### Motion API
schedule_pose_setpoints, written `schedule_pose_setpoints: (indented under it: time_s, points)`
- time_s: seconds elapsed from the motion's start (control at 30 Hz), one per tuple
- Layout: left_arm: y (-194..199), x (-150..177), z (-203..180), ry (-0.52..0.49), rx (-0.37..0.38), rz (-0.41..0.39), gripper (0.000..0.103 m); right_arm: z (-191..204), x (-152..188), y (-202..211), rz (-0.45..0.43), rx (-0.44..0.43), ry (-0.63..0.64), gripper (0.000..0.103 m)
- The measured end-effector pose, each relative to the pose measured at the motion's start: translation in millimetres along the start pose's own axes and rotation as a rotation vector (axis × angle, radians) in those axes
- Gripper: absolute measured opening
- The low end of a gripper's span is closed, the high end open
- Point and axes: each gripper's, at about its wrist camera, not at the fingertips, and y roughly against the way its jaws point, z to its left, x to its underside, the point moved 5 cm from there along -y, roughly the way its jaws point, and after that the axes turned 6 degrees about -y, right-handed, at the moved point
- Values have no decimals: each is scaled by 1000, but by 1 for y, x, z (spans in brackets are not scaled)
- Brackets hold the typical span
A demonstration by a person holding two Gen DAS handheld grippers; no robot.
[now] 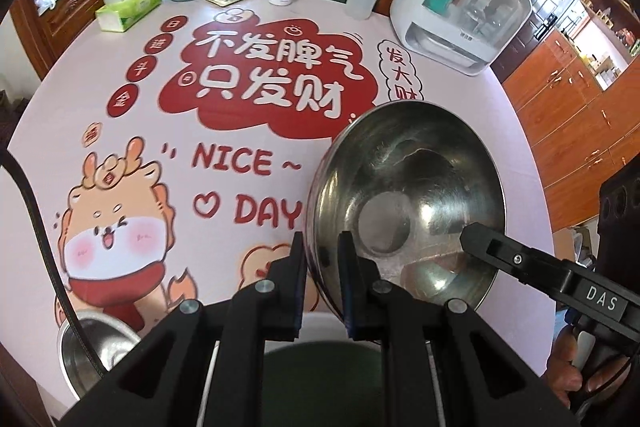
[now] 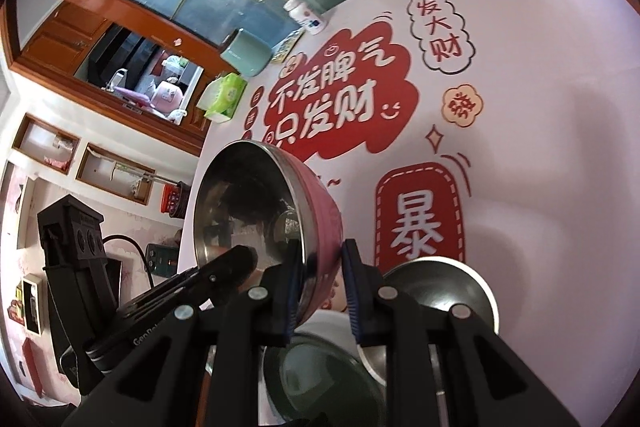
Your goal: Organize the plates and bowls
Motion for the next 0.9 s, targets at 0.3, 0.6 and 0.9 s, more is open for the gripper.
schedule_pose_setpoints:
  time_s: [0.3,0.6,0.9]
  points:
    - [34,28,34,43,-21,-30,13,37,29,-9,23,-15,57,20]
    - [60,58,77,67,-46,-31,13,70,70,-29,62,-12,90,20]
    - [71,97,118,94,-66,14,13,94,116,-53,121,6,103,20]
